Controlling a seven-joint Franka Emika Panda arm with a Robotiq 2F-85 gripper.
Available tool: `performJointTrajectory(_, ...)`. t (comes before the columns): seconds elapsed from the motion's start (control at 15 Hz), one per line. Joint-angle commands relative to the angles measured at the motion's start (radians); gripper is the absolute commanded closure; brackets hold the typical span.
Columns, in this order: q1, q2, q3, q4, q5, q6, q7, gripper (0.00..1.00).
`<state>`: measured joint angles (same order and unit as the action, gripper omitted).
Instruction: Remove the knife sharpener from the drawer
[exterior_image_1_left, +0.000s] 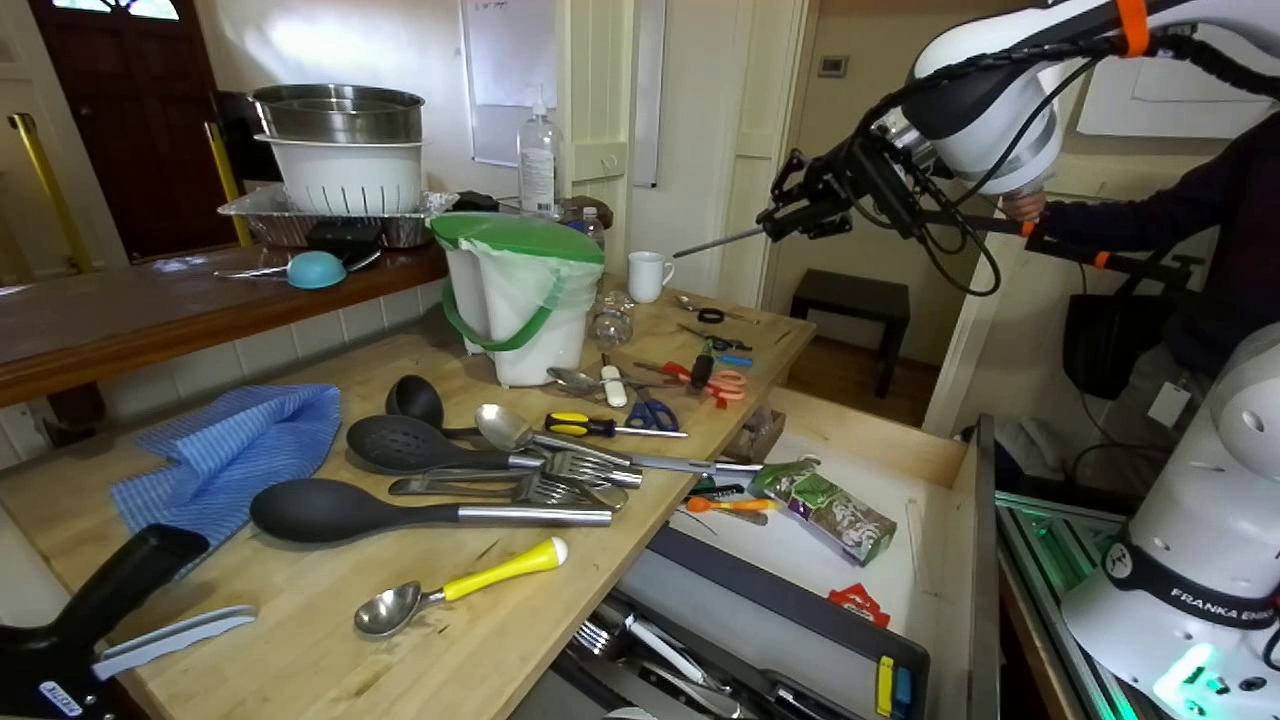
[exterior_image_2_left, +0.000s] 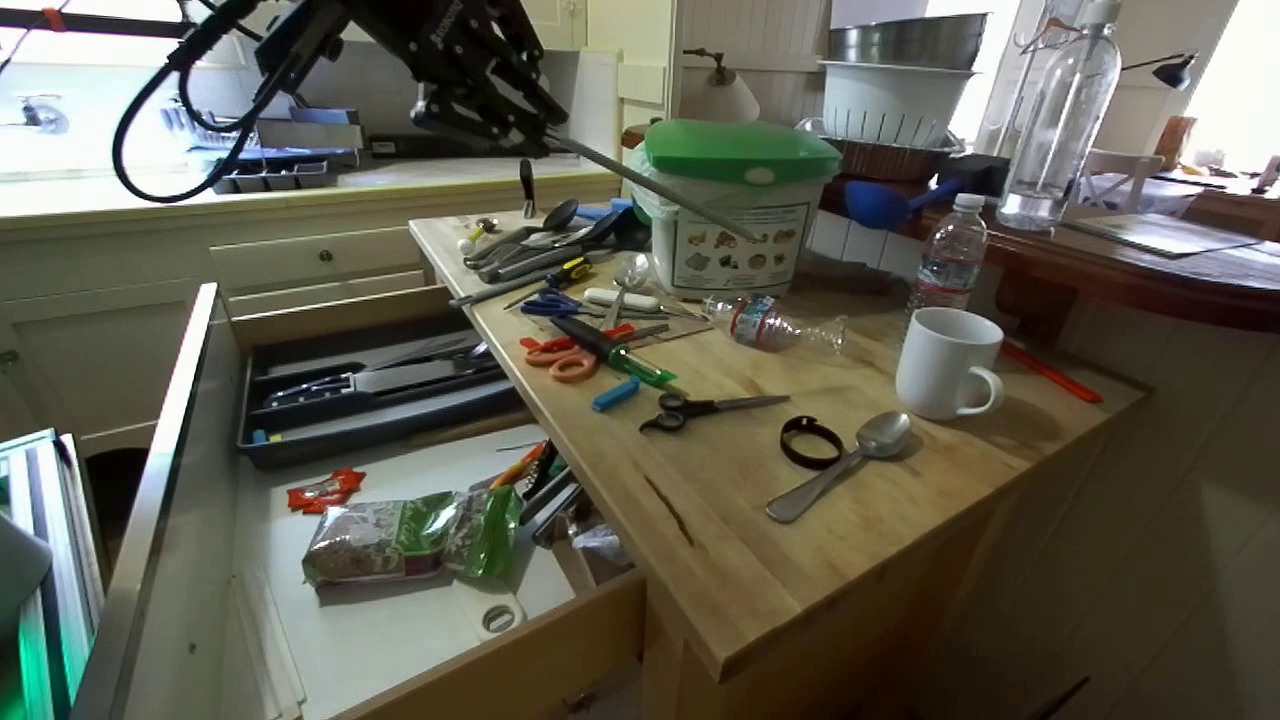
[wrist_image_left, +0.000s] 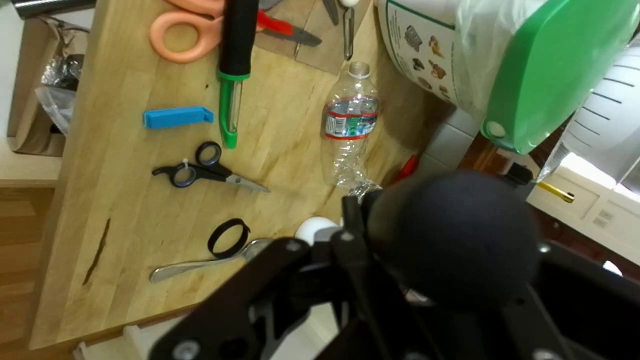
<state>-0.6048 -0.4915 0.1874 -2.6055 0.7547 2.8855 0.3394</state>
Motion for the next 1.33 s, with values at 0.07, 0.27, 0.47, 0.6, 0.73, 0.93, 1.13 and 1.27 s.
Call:
performJointTrajectory(0.07, 0.097, 0.165, -0.119, 0.08, -0.171, 0.13, 0.074, 0.9)
performJointTrajectory(0.27, 0.163, 0.23, -0.196, 0.118, -0.216, 0.115, 0.118, 0.9)
performJointTrajectory(0.47, 0.204, 0.216, -0.242, 0.093, -0.239, 0.111, 0.116, 0.65)
performJointTrajectory(0.6, 0.222, 0.225, -0.264, 0.109, -0.228, 0.095, 0.085, 0.9)
performJointTrajectory(0.73, 0.252, 0.249, -0.281, 0.147, -0.105, 0.059, -0.045, 0.9)
performJointTrajectory(0.93, 0.34, 0.29, -0.379, 0.201, 0.044, 0.023, -0.208, 0.9)
performJointTrajectory(1.13, 0.345, 0.357, -0.433, 0.255, 0.117, -0.014, -0.271, 0.9)
performJointTrajectory(1.27, 0.333, 0.417, -0.452, 0.292, 0.13, -0.027, -0.274, 0.9)
